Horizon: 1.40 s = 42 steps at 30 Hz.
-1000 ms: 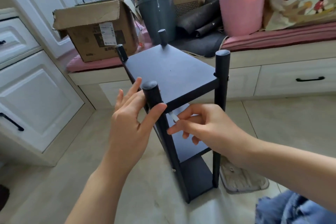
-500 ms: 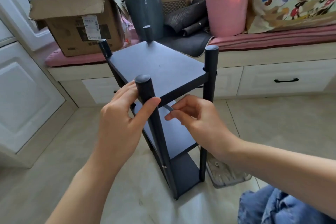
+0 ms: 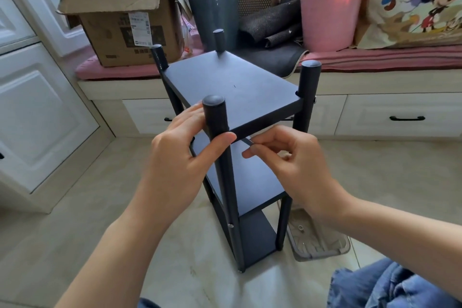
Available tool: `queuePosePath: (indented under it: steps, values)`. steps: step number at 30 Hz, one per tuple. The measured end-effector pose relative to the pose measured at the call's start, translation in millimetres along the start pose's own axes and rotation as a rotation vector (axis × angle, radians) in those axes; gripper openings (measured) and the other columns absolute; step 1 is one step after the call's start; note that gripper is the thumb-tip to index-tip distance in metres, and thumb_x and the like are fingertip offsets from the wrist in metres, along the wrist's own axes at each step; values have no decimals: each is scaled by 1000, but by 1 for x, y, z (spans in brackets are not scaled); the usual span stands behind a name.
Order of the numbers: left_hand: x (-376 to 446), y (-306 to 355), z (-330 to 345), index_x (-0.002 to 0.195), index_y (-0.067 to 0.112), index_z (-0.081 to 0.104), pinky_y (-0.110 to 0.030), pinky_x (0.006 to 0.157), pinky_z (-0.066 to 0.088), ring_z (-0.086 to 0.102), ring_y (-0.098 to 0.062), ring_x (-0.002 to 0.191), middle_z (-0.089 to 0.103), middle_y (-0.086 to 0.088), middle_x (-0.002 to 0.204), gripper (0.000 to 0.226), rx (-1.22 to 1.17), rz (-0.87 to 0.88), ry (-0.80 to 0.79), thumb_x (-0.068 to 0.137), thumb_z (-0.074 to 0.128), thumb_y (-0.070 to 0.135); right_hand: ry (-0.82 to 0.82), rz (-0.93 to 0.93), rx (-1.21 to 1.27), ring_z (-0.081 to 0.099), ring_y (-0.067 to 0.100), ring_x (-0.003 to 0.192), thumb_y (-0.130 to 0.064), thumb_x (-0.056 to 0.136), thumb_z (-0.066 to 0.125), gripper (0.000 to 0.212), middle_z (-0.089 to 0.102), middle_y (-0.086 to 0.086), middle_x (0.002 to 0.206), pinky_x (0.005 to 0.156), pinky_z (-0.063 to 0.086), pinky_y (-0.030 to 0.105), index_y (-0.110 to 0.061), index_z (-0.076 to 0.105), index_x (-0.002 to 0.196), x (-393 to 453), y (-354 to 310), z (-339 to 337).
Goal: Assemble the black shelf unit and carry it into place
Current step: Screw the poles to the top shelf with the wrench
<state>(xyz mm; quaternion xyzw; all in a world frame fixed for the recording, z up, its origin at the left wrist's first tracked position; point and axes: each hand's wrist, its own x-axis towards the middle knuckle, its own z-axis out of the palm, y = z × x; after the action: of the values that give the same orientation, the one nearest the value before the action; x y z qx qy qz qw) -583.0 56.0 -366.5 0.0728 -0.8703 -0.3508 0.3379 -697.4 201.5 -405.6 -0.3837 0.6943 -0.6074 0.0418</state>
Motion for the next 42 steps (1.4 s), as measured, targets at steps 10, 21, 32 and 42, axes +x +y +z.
queuePosePath:
  steps: [10, 21, 32, 42]
  values:
    - [-1, -2, -2, 118, 53, 50, 1, 104, 25, 38, 17, 133, 47, 39, 127, 34, -1, 3, -20, 85, 58, 50, 21, -114, -127, 60, 2, 64, -8, 90, 69, 7, 72, -12, 75, 57, 37, 8, -14, 67, 86, -1, -7, -4]
    - [-1, 1, -1, 115, 46, 57, -1, 104, 28, 45, 9, 132, 54, 32, 126, 33, -12, -20, 10, 83, 57, 51, 9, -42, -20, 71, 13, 80, -13, 92, 67, 11, 73, -15, 78, 66, 51, 29, -23, 66, 86, 0, -5, 5]
    - [-1, -1, -3, 129, 32, 61, -1, 107, 26, 41, 8, 136, 54, 25, 134, 53, -1, -52, -24, 81, 56, 54, 48, 74, 165, 64, -1, 69, -7, 91, 66, 10, 75, -7, 78, 62, 44, 13, -16, 65, 87, -1, -4, 1]
    - [-2, -1, -4, 131, 30, 61, -1, 106, 25, 41, 6, 136, 54, 23, 135, 56, 6, -60, -19, 81, 55, 54, 13, 58, 116, 70, 6, 82, -10, 90, 68, 8, 75, -10, 80, 68, 47, 10, -17, 68, 87, 1, -3, 1]
